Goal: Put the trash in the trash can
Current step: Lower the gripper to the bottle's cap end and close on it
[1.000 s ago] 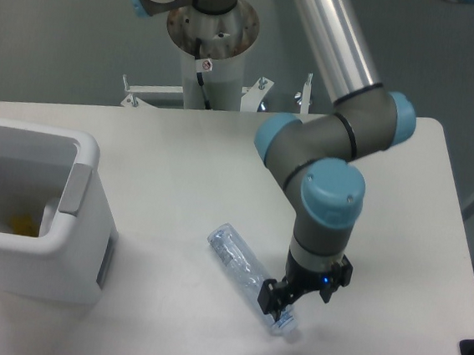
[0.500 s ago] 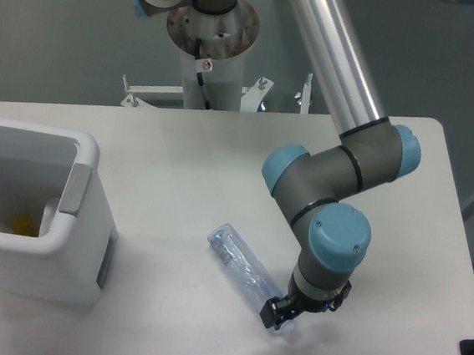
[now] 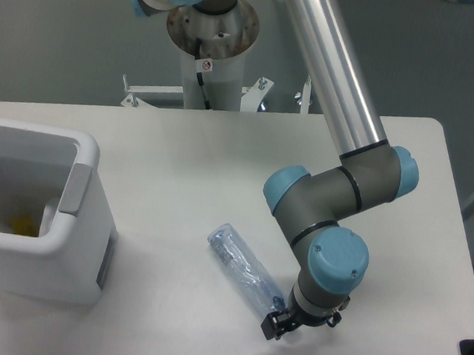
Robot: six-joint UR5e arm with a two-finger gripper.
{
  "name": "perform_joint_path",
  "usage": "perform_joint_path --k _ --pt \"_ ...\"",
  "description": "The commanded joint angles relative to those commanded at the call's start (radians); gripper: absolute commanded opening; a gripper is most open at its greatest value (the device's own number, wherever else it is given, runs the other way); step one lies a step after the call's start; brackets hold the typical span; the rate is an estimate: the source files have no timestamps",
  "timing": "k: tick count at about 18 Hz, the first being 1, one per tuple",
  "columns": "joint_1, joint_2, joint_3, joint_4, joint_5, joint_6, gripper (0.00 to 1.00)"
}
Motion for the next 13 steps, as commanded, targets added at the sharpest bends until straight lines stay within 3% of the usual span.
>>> perform_joint_path --k 3,11,13 --pt "-0.002 -0.003 -0.002 0.000 0.020 0.000 0.97" --pt "-0.008 -0.009 -0.008 0.000 0.025 -0.012 0.49" --pt "-0.009 -0.009 -0.009 0.000 0.029 -0.014 0.44"
